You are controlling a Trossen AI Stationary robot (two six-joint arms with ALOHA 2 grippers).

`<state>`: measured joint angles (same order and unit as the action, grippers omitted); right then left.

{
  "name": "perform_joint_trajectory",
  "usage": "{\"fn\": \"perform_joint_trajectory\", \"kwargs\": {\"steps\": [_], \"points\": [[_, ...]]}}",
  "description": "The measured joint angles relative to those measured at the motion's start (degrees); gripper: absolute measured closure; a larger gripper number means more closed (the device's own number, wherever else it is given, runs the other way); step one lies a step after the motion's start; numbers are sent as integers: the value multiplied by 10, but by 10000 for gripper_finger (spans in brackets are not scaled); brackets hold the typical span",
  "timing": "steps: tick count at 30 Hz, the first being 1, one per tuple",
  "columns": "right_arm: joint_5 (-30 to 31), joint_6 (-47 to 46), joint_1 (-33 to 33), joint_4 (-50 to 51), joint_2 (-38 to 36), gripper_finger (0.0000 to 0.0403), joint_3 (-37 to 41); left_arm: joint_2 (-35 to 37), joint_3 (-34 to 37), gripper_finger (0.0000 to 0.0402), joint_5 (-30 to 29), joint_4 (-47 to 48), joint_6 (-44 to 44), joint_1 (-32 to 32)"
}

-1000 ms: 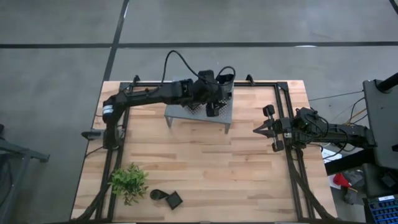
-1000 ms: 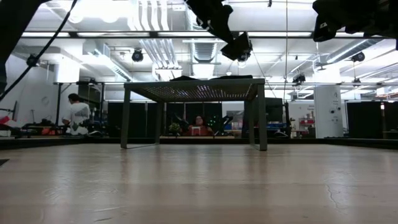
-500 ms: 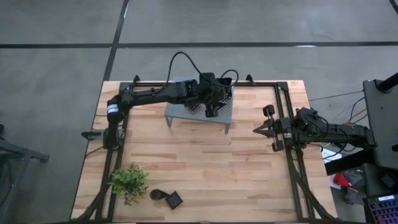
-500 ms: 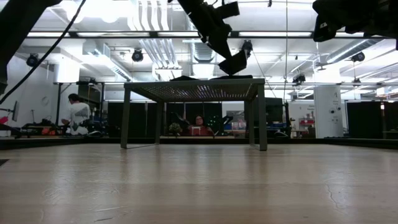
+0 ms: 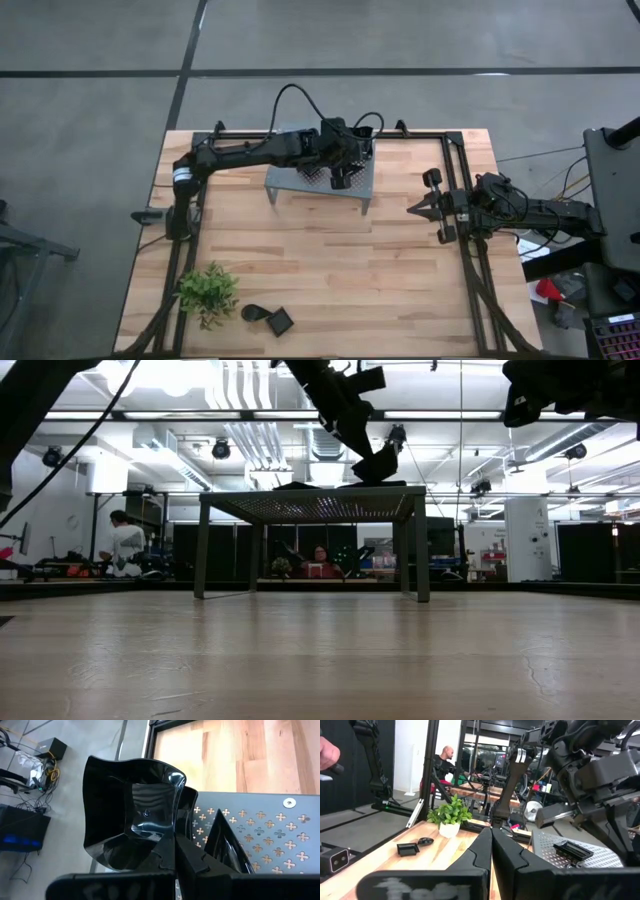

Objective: Pick & Place Mini shaped plates
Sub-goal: Stack the black distorted square plate on top of the other black distorted square plate on the shelf, then stack the black square plate on top of the other black square plate on the shelf

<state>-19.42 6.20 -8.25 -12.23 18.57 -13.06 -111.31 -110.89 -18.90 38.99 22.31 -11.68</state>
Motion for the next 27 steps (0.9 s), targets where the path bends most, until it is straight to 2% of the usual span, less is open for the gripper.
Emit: {"fn": "perform_joint_trajectory", "kwargs": {"steps": [12, 18, 22, 27], "points": [[0, 0, 0, 0, 0, 394, 0, -1, 14, 398, -6, -18, -1, 0], [0, 0, 0, 0, 0, 394, 0, -1, 14, 349, -7, -15, -8, -4], [0, 3, 0, 0, 0, 394, 0, -1, 14, 312, -34, -15, -23, -3], [0, 2, 0, 0, 0, 394, 0, 6, 14, 287, -45, -23, -28, 2]]}}
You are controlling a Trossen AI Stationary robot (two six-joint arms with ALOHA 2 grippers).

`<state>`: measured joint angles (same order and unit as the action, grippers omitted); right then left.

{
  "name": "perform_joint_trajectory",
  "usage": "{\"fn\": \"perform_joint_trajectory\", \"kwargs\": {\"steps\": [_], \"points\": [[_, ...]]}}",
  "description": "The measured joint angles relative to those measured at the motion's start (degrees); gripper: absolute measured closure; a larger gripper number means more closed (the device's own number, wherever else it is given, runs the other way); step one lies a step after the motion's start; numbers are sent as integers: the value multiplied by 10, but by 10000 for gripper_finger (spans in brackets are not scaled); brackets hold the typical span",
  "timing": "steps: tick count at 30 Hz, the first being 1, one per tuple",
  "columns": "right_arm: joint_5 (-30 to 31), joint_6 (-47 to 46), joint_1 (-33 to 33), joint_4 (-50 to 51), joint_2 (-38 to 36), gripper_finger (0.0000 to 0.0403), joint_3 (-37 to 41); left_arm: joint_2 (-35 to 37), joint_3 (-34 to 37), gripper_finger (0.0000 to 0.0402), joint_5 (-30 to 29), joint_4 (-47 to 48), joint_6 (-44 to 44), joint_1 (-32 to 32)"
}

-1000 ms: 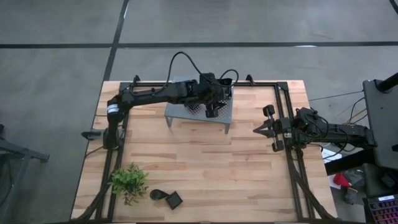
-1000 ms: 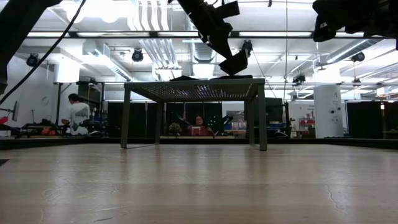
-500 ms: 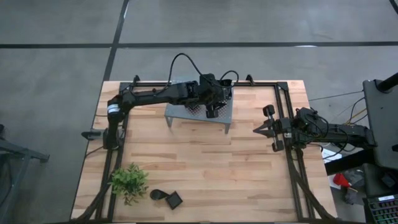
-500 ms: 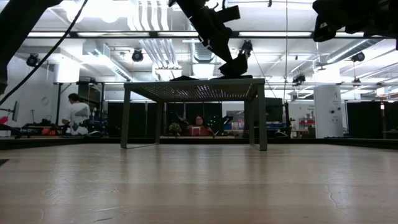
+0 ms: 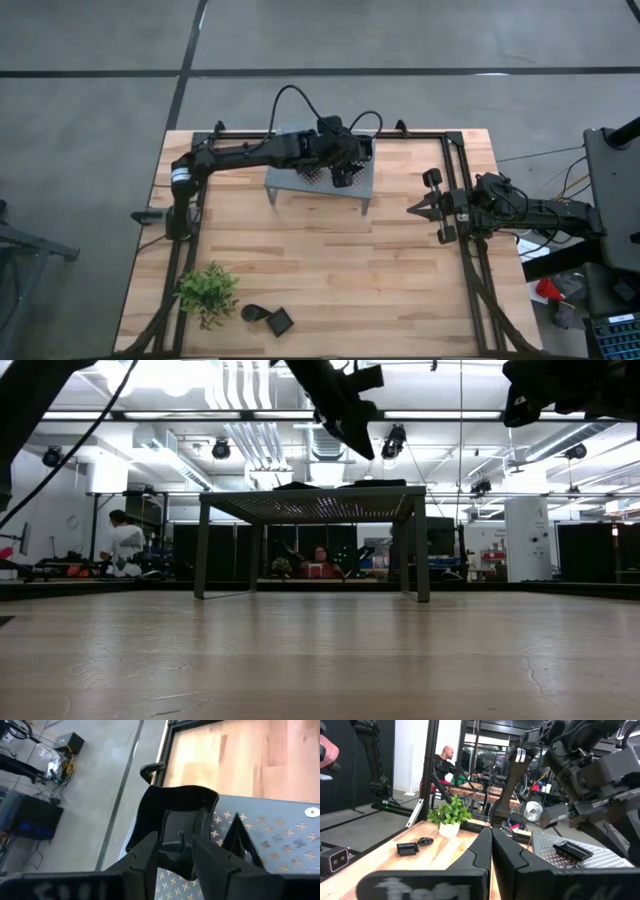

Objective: Pick & Place Mini shaped plates
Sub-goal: Stack the black square plate on top of the other black square plate on the shelf

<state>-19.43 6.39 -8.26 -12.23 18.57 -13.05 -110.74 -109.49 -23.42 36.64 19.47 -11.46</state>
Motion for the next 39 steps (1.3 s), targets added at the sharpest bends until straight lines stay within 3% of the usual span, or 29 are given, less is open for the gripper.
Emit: {"fn": "perform_joint_trajectory", "kwargs": {"steps": [6, 15, 24, 34, 39], "points": [[0, -1, 0, 0, 0, 394, 0, 16, 0, 286, 8, 87, -80, 19], [0, 0, 0, 0, 0, 394, 0, 40, 0, 289, 128, 249, -217, 113], [0, -2, 0, 0, 0, 394, 0, 39, 0, 291, 140, 264, -296, 257], [0, 0, 0, 0, 0, 394, 0, 38, 2, 291, 130, 261, -483, 389], [0, 1, 0, 0, 0, 394, 0, 37, 39, 291, 129, 229, -555, 436]]}}
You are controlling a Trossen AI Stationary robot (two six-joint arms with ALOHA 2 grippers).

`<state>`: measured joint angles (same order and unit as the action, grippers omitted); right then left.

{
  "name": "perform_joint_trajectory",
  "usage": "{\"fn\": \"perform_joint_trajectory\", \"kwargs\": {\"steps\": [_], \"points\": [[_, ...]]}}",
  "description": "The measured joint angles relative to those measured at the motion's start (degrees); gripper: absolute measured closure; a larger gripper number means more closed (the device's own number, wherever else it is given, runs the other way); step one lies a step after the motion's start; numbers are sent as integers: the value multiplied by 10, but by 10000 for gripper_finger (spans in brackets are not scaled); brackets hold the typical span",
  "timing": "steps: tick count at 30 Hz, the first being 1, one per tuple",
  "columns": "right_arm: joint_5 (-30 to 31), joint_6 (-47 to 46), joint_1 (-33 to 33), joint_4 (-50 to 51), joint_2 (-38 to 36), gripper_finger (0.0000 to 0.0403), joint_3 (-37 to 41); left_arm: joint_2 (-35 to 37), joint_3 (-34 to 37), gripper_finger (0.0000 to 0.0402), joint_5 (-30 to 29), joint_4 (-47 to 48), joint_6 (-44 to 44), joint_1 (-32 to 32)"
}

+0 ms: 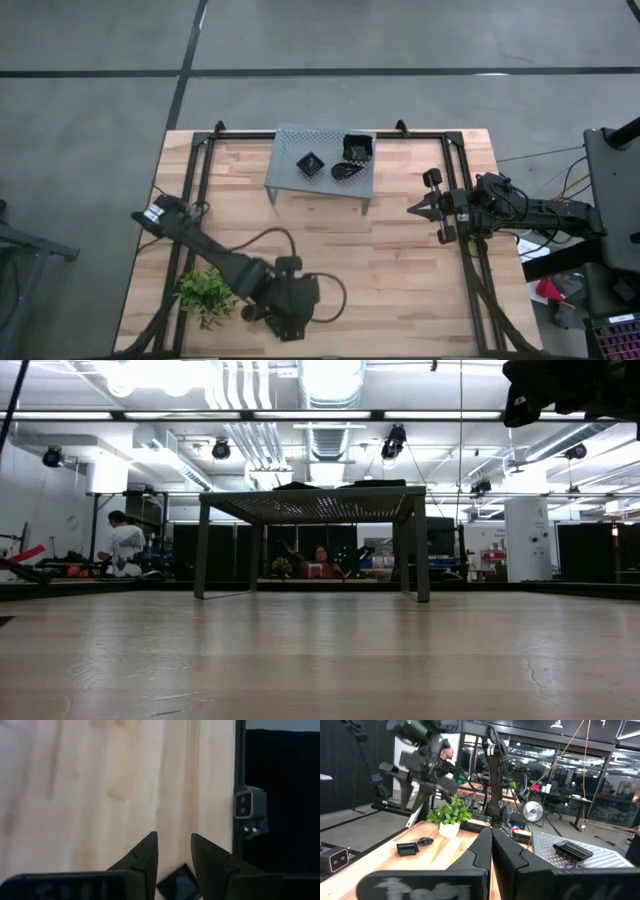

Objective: Pick & Place Mini shaped plates
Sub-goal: Stack the black square plate on top of the other black square plate on the shelf

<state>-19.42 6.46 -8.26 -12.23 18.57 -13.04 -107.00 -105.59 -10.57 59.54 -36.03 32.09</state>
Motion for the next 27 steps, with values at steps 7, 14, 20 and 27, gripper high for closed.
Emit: {"fn": "perform_joint_trajectory", "kwargs": {"steps": [7, 14, 20, 27], "points": [[0, 0, 0, 0, 0, 394, 0, -1, 101, 291, 2, -95, -86, 42], [0, -1, 0, 0, 0, 394, 0, 0, 214, 291, 5, -242, -171, 68], [0, -1, 0, 0, 0, 394, 0, 0, 272, 291, 36, -298, -267, 96], [0, -2, 0, 0, 0, 394, 0, 0, 299, 291, 28, -328, -318, 112]]}}
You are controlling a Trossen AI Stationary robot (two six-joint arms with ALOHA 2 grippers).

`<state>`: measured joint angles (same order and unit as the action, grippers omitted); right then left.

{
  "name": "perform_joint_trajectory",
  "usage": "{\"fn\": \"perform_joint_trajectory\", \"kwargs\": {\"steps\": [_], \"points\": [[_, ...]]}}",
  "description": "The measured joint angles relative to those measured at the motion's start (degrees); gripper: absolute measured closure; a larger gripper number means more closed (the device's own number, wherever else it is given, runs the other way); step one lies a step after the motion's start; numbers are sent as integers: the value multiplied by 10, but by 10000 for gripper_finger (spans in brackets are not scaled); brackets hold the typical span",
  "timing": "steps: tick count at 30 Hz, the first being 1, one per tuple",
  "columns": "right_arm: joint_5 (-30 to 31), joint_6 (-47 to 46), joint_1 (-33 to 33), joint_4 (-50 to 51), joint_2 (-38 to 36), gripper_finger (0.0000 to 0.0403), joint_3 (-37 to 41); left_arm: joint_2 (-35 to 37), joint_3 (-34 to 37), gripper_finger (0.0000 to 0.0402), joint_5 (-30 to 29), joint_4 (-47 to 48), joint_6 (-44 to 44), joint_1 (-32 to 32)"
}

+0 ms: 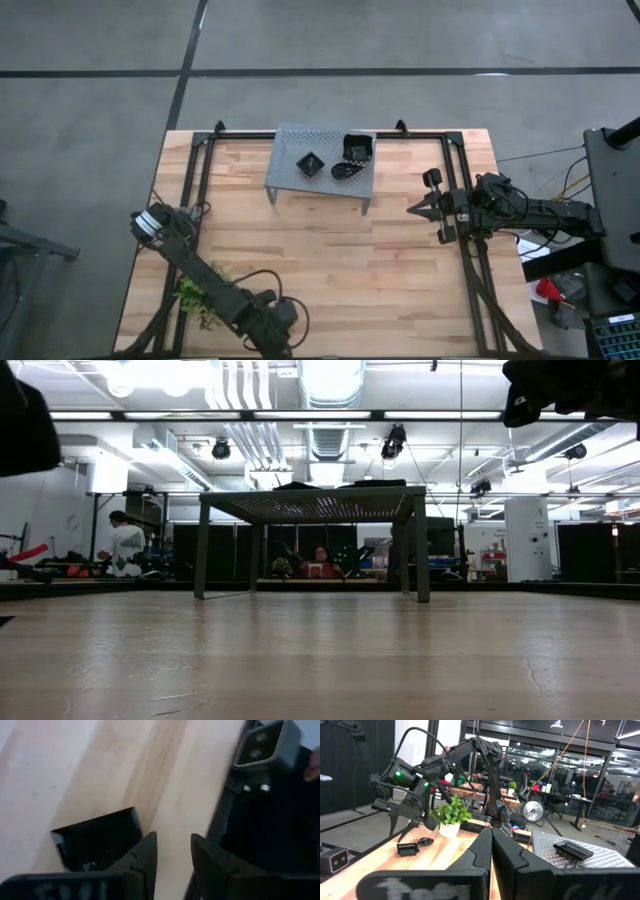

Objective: Pick & Place Mini shaped plates
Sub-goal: Stack the black square plate on top of the other black square plate on the shelf

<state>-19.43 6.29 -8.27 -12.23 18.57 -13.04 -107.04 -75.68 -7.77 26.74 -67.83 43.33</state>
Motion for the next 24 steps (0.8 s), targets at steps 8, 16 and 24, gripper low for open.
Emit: {"fn": "perform_joint_trajectory", "kwargs": {"steps": [8, 16, 24], "points": [[0, -1, 0, 0, 0, 394, 0, 0, 20, 291, -50, -6, -8, 2], [0, 1, 0, 0, 0, 394, 0, -4, 47, 291, -43, -52, -2, 4], [0, 1, 0, 0, 0, 394, 0, -19, 48, 291, -33, -42, 1, 8]]}}
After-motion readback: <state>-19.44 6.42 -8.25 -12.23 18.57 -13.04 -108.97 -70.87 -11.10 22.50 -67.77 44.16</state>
